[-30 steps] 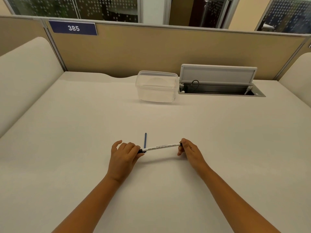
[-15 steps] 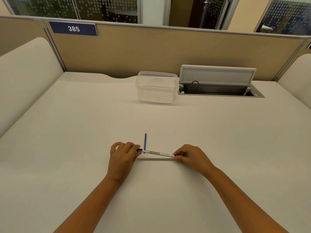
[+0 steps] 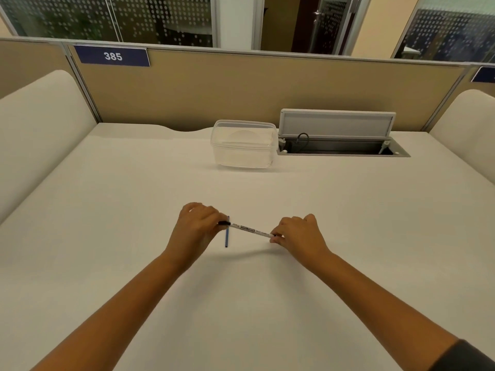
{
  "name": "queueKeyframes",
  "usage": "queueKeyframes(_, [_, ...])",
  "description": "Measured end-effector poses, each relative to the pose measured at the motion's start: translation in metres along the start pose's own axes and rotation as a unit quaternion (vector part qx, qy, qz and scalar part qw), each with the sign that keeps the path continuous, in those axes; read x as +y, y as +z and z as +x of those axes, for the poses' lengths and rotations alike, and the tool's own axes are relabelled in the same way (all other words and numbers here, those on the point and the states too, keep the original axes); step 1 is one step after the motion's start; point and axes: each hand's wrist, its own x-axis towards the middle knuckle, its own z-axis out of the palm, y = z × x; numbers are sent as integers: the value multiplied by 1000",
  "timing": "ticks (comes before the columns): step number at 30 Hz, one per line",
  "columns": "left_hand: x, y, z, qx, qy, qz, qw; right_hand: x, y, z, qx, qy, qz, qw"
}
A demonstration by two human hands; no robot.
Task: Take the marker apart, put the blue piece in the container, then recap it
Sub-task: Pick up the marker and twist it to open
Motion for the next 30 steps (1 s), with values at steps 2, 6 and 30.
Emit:
queueKeyframes(2, [4, -8, 10, -9, -105, -165, 981, -1, -2, -1, 5, 41, 74, 996])
queueKeyframes(6, [17, -10, 27, 53, -304, -354, 883, -10, -4, -3, -13, 115, 282, 953])
queueKeyframes(30, [49, 18, 50, -35, -429, -607, 668, -30, -41, -3, -164, 143, 519, 827])
